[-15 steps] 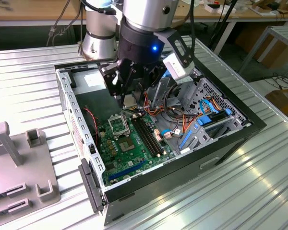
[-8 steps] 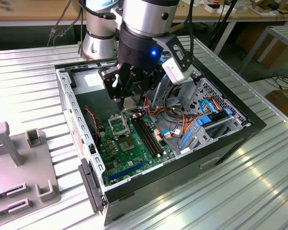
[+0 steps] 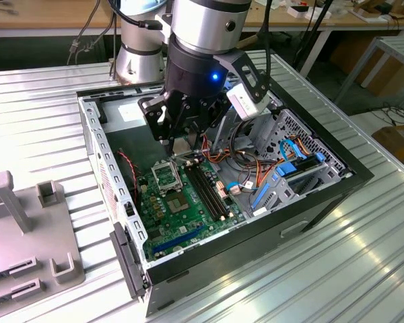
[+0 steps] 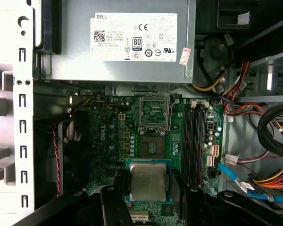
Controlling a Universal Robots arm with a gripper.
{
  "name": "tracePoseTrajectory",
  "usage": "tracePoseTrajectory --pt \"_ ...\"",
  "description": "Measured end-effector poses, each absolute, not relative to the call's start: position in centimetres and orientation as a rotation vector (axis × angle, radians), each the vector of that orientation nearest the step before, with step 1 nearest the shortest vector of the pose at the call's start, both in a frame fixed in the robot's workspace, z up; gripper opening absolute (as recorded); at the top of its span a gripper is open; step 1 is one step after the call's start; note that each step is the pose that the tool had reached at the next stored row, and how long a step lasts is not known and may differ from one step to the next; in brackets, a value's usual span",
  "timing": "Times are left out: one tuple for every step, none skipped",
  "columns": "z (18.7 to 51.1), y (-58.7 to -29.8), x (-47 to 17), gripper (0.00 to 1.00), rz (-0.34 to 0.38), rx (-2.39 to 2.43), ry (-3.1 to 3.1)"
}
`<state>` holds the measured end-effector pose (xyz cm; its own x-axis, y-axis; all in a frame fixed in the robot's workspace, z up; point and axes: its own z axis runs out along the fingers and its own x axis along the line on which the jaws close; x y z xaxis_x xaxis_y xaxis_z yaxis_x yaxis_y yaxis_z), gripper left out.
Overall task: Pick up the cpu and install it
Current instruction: 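Place the cpu into insertion slot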
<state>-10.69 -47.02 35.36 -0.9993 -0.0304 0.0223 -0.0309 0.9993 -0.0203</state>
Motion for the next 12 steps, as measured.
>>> tracePoseTrajectory --pt "35.4 -47.0 -10.7 0.47 0.032 0.048 -3.119" --pt "35.4 -47.0 -10.7 0.47 0.032 0.048 -3.119" --pt "35.4 -47.0 -10.7 0.47 0.032 0.048 -3.119" --pt "35.3 -47.0 -10.7 0.47 0.032 0.048 -3.119" --pt "35.4 -47.0 -10.7 0.47 0.032 0.048 -3.119" --pt "35.3 -47.0 -10.7 0.47 0.032 0.048 -3.119" --pt "35.2 -47.0 -10.7 0.47 0.031 0.048 -3.119" --pt "35.1 -47.1 -10.7 0.47 0.032 0.048 -3.119" --pt "34.7 -47.2 -10.7 0.47 0.032 0.048 -3.119" --pt "34.5 -47.2 -10.7 0.47 0.032 0.048 -3.119" --pt "34.3 -47.3 -10.7 0.47 0.032 0.048 -3.119" --pt "34.0 -47.3 -10.7 0.47 0.032 0.048 -3.119"
